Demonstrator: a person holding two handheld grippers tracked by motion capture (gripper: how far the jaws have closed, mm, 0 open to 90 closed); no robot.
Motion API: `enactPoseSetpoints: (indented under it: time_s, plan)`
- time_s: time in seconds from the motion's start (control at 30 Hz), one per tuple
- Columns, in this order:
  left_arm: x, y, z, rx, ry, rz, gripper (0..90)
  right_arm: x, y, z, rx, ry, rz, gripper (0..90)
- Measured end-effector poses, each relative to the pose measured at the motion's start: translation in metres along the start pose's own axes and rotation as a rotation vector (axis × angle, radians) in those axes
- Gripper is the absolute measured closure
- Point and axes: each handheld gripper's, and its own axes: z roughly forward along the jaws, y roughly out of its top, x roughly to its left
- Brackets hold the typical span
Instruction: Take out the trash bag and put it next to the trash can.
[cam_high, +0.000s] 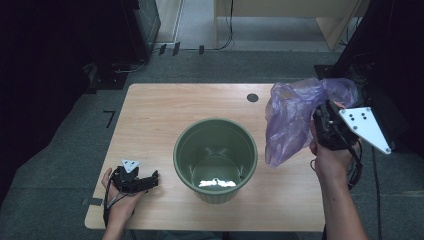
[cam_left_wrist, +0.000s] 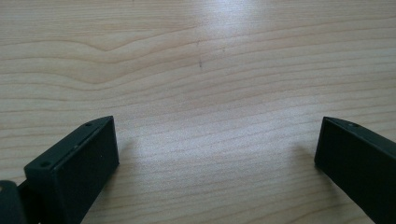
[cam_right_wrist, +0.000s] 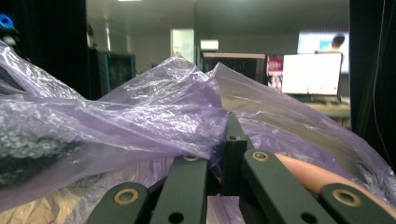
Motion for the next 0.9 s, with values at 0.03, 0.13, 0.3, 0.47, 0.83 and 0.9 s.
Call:
enactPoseSetpoints:
  time_s: [0.03, 0.13, 0.3, 0.47, 0.83, 0.9]
  plan:
    - [0.000, 0.000, 0.000, 0.000, 0.000, 0.000, 0.0, -0.001, -0.006, 0.004, 0.016, -0.006, 0.001, 90.0]
    - [0.000, 0.000, 0.000, 0.000, 0.000, 0.000, 0.0, -0.001, -0.026, 0.016, 0.061, -0.018, -0.003, 90.0]
    - [0.000, 0.000, 0.000, 0.000, 0.000, 0.000, 0.0, 0.002, -0.061, 0.039, 0.136, -0.037, -0.003, 90.0]
    - [0.000, 0.000, 0.000, 0.000, 0.000, 0.000, 0.0, 0.010, -0.088, 0.066, 0.207, -0.063, -0.011, 90.0]
    - [0.000, 0.000, 0.000, -0.002, 0.000, 0.000, 0.0, 0.046, -0.099, 0.117, 0.191, 0.031, 0.000, 85.6]
    - [0.000, 0.000, 0.000, -0.001, 0.000, 0.000, 0.0, 0.054, -0.100, 0.118, 0.179, 0.057, -0.039, 83.7]
